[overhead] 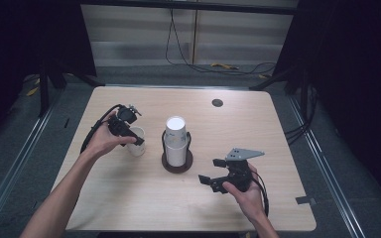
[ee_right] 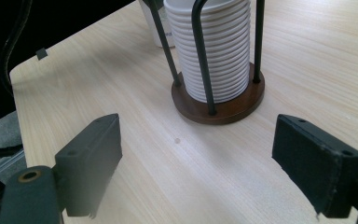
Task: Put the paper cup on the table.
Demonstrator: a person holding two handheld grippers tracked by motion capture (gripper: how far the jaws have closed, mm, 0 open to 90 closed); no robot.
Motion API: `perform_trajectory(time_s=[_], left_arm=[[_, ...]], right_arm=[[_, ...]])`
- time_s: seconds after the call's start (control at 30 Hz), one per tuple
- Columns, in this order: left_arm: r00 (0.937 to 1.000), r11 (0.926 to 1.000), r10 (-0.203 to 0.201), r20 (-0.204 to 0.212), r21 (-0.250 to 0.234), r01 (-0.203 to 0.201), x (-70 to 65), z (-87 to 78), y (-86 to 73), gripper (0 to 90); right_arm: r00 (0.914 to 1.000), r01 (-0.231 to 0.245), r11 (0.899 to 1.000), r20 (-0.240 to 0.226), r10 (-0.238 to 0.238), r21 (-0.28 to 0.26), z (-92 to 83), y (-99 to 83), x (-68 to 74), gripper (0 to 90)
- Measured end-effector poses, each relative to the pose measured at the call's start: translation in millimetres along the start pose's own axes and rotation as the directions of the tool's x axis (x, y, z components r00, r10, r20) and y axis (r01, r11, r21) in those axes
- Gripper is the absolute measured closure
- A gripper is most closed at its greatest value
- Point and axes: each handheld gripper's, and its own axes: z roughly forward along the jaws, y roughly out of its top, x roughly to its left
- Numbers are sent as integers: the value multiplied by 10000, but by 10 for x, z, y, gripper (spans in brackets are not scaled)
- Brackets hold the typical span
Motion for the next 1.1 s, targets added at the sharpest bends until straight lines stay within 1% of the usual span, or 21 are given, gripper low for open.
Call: perform_trajectory(time_s=[0.07, 0.17, 0.23, 0.3, 0.33, 0.37, 0.4, 0.43, 0.47, 0.57, 0.63, 0.7, 0.8, 0.83, 0.87, 0.93, 0.97, 1.0, 1.03, 1.07, 1.1], left_arm=[[9999, 9998, 81, 62, -166, -80, 9, -5, -10, 173], [9999, 9995, -30, 153, -321, 35, 32, -9, -26, 170], [9999, 9972, -93, 120, -743, 102, 49, -32, -29, 170], [9994, 9938, -44, 338, -1112, 81, 56, -48, -45, 165], [9994, 9915, -28, 344, -1296, 72, 59, -61, -55, 169], [9987, 9888, -113, 491, -1479, 185, 60, -62, -62, 166], [9977, 9887, -217, 636, -1464, 308, 59, -57, -61, 159], [9980, 9895, -135, 624, -1429, 223, 59, -56, -59, 162], [9986, 9887, -104, 509, -1488, 179, 44, -49, -60, 167], [9991, 9881, -78, 428, -1529, 143, 27, -58, -59, 167], [9995, 9864, 27, 302, -1643, 23, 15, -84, -58, 164], [9993, 9801, -150, 354, -1973, 217, 32, -123, -66, 166], [9982, 9672, -386, 456, -2494, 488, 55, -178, -86, 162], [9983, 9644, -361, 456, -2601, 467, 57, -195, -92, 162], [9986, 9578, -267, 465, -2848, 389, 46, -215, -105, 162], [9991, 9549, 8, 423, -2967, 118, -8, -240, -107, 162], [9994, 9540, 277, 209, -2992, -202, -53, -248, -102, 162], [9990, 9538, 404, 206, -2988, -324, -70, -255, -99, 162], [9982, 9494, 534, 287, -3112, -418, -88, -268, -101, 162], [9978, 9435, 597, 299, -3280, -466, -110, -286, -104, 168], [9978, 9398, 598, 270, -3386, -472, -128, -304, -108, 174]], right_arm=[[10000, 7, 10000, -7, -8, -7, 2, 2, 6, 157], [10000, 10, 10000, -1, -10, 12, 4, -1, -1, 157], [10000, 3, 10000, 9, -3, 22, 4, 1, 4, 157], [10000, 14, 10000, 6, -14, 23, 1, 0, 8, 157], [10000, 26, 10000, 25, -26, 26, 0, -1, 7, 157], [10000, 51, 10000, 24, -51, 11, -2, -1, 1, 157], [10000, -3, 10000, 39, 3, 0, -7, -1, 0, 158], [10000, -23, 10000, 40, 23, 3, -11, -2, 1, 157], [10000, 0, 10000, 40, 0, 13, -13, -3, 1, 157], [10000, 33, 10000, 58, -33, -1, -14, -4, 2, 158], [9999, -4, 10000, 168, 4, -17, -15, -5, -2, 158], [9998, -38, 10000, 173, 38, 5, -11, -7, -11, 158], [9999, -4, 10000, 159, 3, 21, -9, -9, -3, 158], [9999, 12, 10000, 166, -12, 18, -9, -9, 1, 158], [9999, 37, 10000, 165, -37, 26, -10, -10, 1, 158], [9998, -34, 10000, 183, 34, 9, -12, -10, -5, 159], [9998, -55, 10000, 184, 55, 0, -12, -11, -7, 158], [9999, -98, 9999, 102, 99, -19, -11, -11, -8, 159], [9999, -123, 9999, 68, 123, -39, -9, -10, -6, 160], [10000, -76, 10000, 59, 76, -33, -5, -8, 2, 162], [9999, -4, 10000, 101, 4, 6, -1, -8, 12, 163]])
